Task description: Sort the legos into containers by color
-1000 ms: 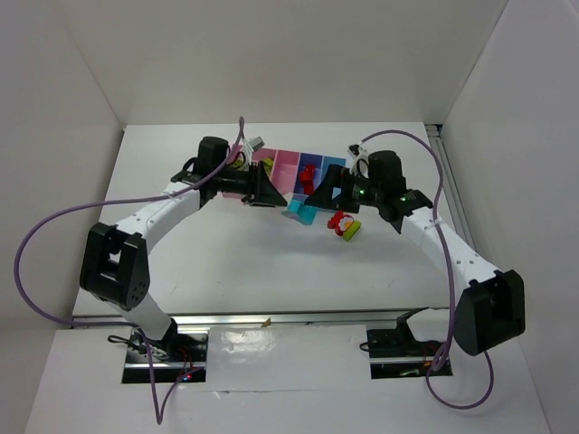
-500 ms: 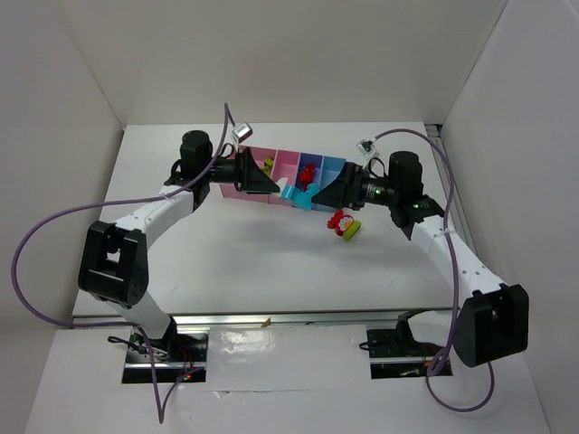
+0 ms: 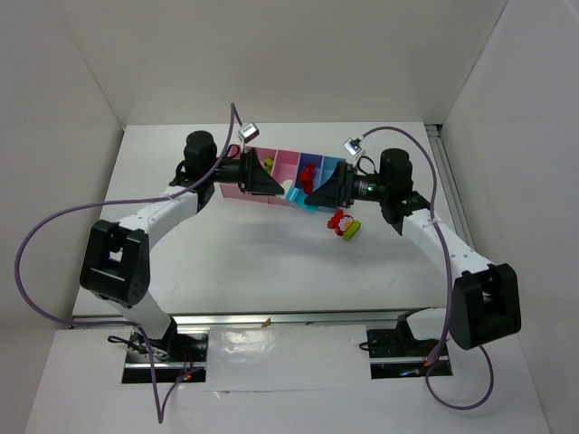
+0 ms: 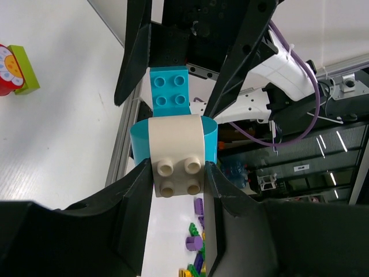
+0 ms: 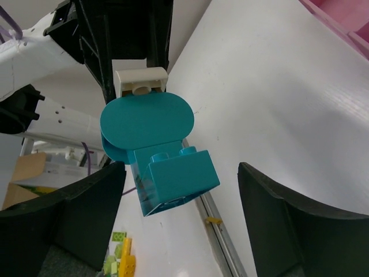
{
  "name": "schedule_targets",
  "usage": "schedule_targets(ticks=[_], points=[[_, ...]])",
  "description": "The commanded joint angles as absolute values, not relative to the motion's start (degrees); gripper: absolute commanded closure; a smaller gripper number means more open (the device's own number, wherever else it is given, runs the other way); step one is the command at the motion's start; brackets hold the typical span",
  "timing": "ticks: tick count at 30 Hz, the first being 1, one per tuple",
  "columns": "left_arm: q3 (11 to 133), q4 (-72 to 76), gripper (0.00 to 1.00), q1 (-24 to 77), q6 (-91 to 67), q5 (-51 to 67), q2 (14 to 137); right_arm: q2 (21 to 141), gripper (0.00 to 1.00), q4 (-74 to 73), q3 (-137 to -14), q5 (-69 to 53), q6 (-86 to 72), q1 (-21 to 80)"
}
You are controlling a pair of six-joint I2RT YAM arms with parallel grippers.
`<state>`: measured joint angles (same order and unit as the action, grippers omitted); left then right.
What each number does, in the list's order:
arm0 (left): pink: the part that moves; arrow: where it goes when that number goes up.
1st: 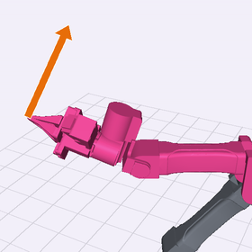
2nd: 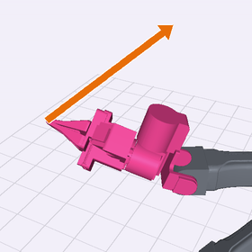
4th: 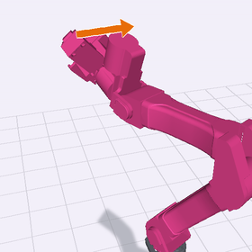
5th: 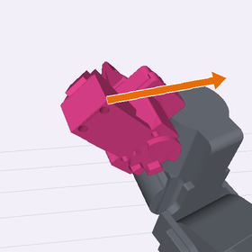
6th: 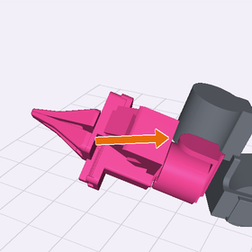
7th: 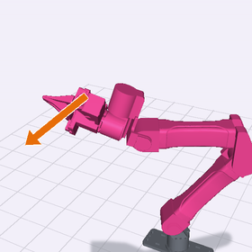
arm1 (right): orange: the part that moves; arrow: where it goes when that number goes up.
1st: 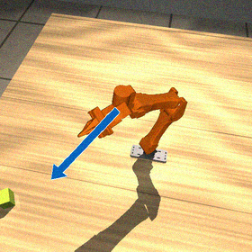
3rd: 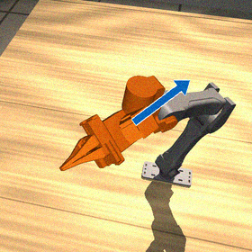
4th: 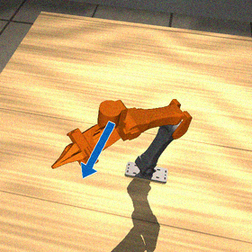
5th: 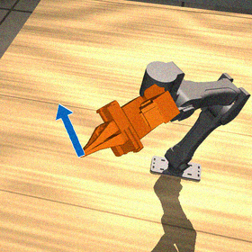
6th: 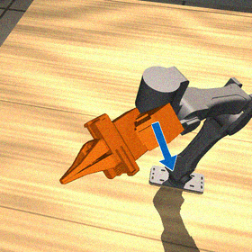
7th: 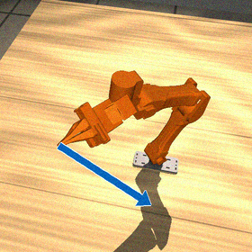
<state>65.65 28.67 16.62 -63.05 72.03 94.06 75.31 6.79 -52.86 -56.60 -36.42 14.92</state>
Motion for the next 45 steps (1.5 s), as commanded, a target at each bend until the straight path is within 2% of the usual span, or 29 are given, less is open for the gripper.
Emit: schedule_targets(ticks=[1,2,5,7,8,11,12,13,26,31,33,37,41,45], points=[[67.5,34.7,1.0,16.8,-64.6,73.9,94.9,75.6,0.16,12.9,-53.6,-57.8,-38.0,15.6],[67.5,34.7,1.0,16.8,-64.6,73.9,94.9,75.6,0.18,13.7,-53.6,-57.8,-38.0,15.6],[68.0,34.7,1.0,16.8,-64.6,73.9,94.9,75.6,0.33,15.5,-52.6,-58.4,-39.2,15.6],[68.0,34.1,1.0,16.8,-64.1,73.9,94.9,75.6,0.48,14.8,-52.6,-58.4,-39.2,15.6],[68.7,33.4,1.0,16.8,-64.1,73.9,95.4,75.6,0.62,13.4,-52.0,-58.4,-39.2,15.6],[70.2,30.4,1.0,16.8,-62.1,73.9,96.1,74.2,0.8,10.6,-50.6,-57.7,-38.1,15.0],[71.5,28.3,1.0,16.8,-60.7,73.4,96.1,74.2,0.93,9.9,-50.1,-56.9,-37.6,15.0],[72.1,27.3,1.0,16.8,-60.0,73.4,96.8,73.6,0.96,8.7,-49.3,-56.9,-37.6,13.7],[75.7,21.9,1.0,13.9,-56.3,71.7,101.2,72.3,0.96,0.4,-48.3,-52.3,-33.5,8.2],[80.3,3.9,1.0,13.4,-44.7,66.0,102.7,74.0,0.96,-6.0,-50.4,-46.9,-30.2,8.2],[83.1,-8.7,1.0,13.4,-36.9,58.7,103.4,74.5,0.95,-8.8,-51.1,-42.4,-27.6,8.2],[85.8,-14.9,1.0,13.4,-34.5,52.9,105.3,75.8,0.95,-13.6,-53.0,-37.6,-25.5,8.2],[92.4,-20.8,1.0,15.2,-32.3,44.1,107.3,75.1,0.95,-17.1,-54.8,-27.6,-26.0,8.2],[96.2,-21.5,1.0,15.7,-33.0,41.2,110.6,73.7,0.95,-22.6,-56.9,-11.7,-27.6,8.2]])
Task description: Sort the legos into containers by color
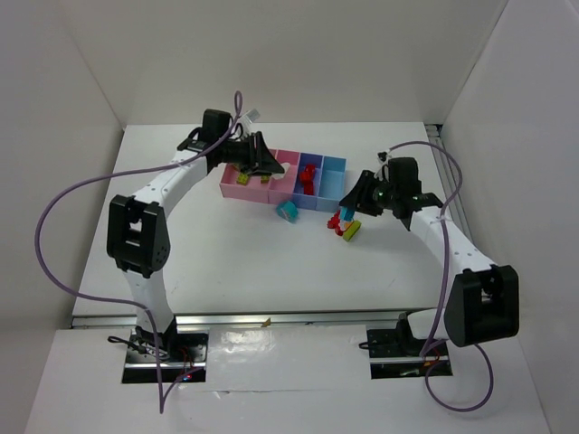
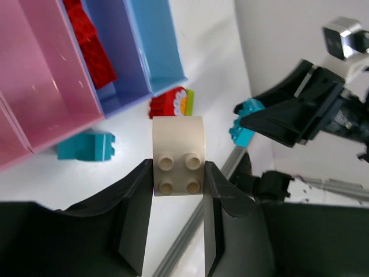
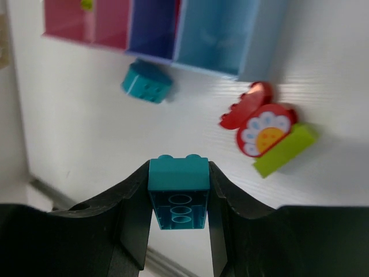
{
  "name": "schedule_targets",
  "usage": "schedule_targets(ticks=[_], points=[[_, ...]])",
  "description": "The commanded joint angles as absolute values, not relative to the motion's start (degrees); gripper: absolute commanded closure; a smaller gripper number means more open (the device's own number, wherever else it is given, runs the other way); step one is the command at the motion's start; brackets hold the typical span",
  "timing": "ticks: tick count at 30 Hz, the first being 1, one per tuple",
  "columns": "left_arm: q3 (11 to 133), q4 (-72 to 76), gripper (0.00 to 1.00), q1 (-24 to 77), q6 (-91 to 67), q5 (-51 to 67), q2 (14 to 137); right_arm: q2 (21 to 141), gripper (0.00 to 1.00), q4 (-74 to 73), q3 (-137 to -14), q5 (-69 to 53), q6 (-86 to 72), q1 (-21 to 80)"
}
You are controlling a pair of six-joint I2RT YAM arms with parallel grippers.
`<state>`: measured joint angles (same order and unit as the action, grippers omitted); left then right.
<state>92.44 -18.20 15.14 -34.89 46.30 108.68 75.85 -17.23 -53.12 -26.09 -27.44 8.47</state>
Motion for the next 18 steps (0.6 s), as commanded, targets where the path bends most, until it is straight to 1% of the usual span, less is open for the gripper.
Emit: schedule_targets(ticks=[1,2,3,5,6,10,16,17,18], points=[[97.5,-22.2,1.0,16.3,-33.0,40.0,111.4,73.0,0.95,-23.4,-57.0,-9.5,-28.1,8.2],[98.9,-23.1,1.0,17.0,-33.0,38.1,112.4,73.0,0.95,-25.2,-57.6,-7.2,-28.1,8.2],[101.9,-25.0,1.0,17.1,-33.5,33.7,113.4,72.3,0.95,-25.7,-57.6,-4.0,-28.9,8.2],[105.1,-27.0,1.0,18.5,-33.5,28.9,116.9,71.5,0.95,-27.0,-58.2,-1.4,-29.4,7.7],[108.2,-28.8,1.0,19.4,-33.5,23.5,118.0,71.0,0.95,-27.6,-58.2,-0.4,-29.4,7.6],[115.9,-32.9,1.0,21.5,-33.5,15.1,124.3,71.0,0.94,-29.5,-60.0,0.3,-30.0,7.6],[120.2,-35.5,1.0,22.1,-33.0,9.9,129.4,71.0,0.94,-30.7,-60.6,0.3,-30.0,7.6],[120.2,-35.5,0.82,22.1,-33.0,9.9,129.9,71.0,0.94,-30.7,-60.6,-0.3,-30.0,7.6],[120.2,-35.5,0.69,22.1,-33.0,9.9,129.9,71.0,0.94,-30.7,-60.6,-0.3,-30.0,7.6]])
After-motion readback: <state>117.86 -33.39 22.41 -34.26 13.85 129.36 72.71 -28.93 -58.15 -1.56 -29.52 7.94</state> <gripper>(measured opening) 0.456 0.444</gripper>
